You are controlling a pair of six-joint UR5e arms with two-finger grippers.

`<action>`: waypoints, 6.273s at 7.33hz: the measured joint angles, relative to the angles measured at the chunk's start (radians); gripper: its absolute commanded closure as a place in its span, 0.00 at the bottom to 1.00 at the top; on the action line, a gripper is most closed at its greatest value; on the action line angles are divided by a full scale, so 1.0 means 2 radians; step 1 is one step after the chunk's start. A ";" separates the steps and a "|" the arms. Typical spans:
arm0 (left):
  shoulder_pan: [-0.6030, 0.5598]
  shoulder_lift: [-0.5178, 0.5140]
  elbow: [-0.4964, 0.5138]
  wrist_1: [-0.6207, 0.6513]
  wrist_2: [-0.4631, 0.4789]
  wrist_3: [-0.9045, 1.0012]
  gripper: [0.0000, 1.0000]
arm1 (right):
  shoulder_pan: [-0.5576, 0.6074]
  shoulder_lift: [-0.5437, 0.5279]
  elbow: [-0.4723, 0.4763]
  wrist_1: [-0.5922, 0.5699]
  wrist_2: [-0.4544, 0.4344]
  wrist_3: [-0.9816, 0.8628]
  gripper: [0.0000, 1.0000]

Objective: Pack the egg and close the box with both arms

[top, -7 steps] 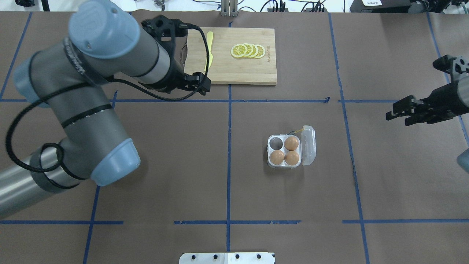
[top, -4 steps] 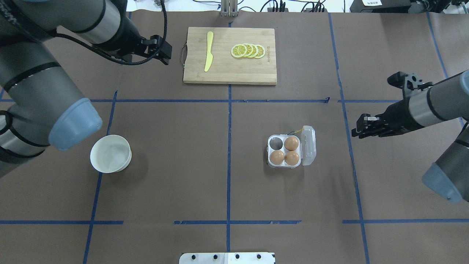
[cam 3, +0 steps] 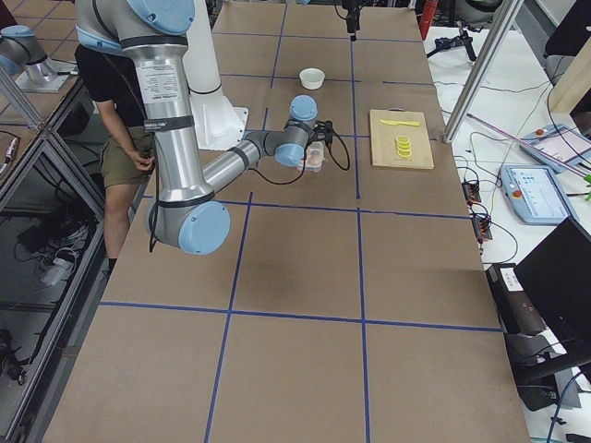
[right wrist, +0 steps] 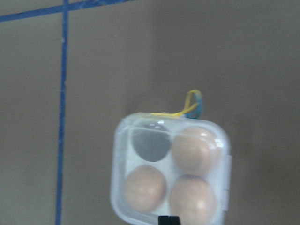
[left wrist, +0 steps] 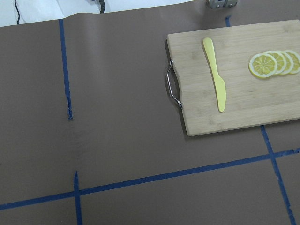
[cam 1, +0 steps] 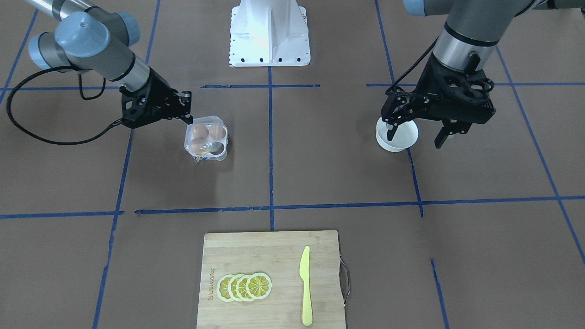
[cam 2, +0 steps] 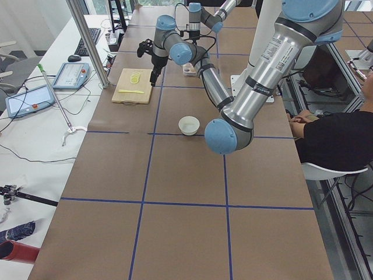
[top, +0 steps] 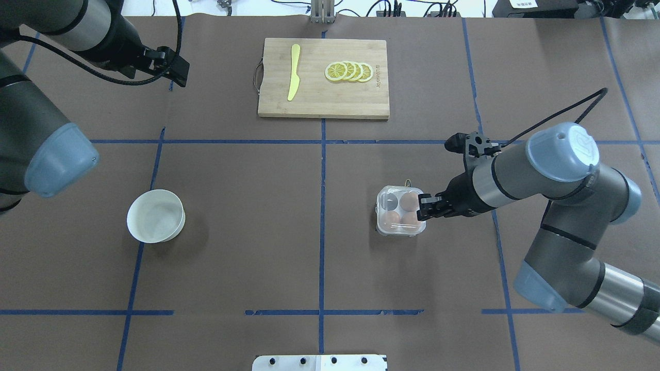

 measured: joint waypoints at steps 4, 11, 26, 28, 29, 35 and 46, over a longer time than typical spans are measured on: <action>-0.022 0.042 0.002 -0.009 -0.012 0.060 0.00 | -0.035 0.145 -0.013 -0.100 -0.040 0.045 0.00; -0.214 0.128 0.069 -0.007 -0.054 0.336 0.00 | 0.144 0.056 0.088 -0.393 -0.030 -0.239 0.00; -0.285 0.263 0.171 -0.071 -0.126 0.449 0.00 | 0.514 -0.126 -0.177 -0.273 0.132 -0.660 0.00; -0.285 0.263 0.170 -0.071 -0.126 0.448 0.00 | 0.515 -0.130 -0.141 -0.276 0.128 -0.623 0.00; -0.285 0.263 0.169 -0.071 -0.126 0.448 0.00 | 0.515 -0.132 -0.130 -0.277 0.127 -0.610 0.00; -0.285 0.260 0.158 -0.081 -0.126 0.361 0.00 | 0.515 -0.134 -0.125 -0.277 0.127 -0.602 0.00; -0.284 0.260 0.158 -0.097 -0.126 0.358 0.00 | 0.515 -0.137 -0.128 -0.277 0.110 -0.602 0.00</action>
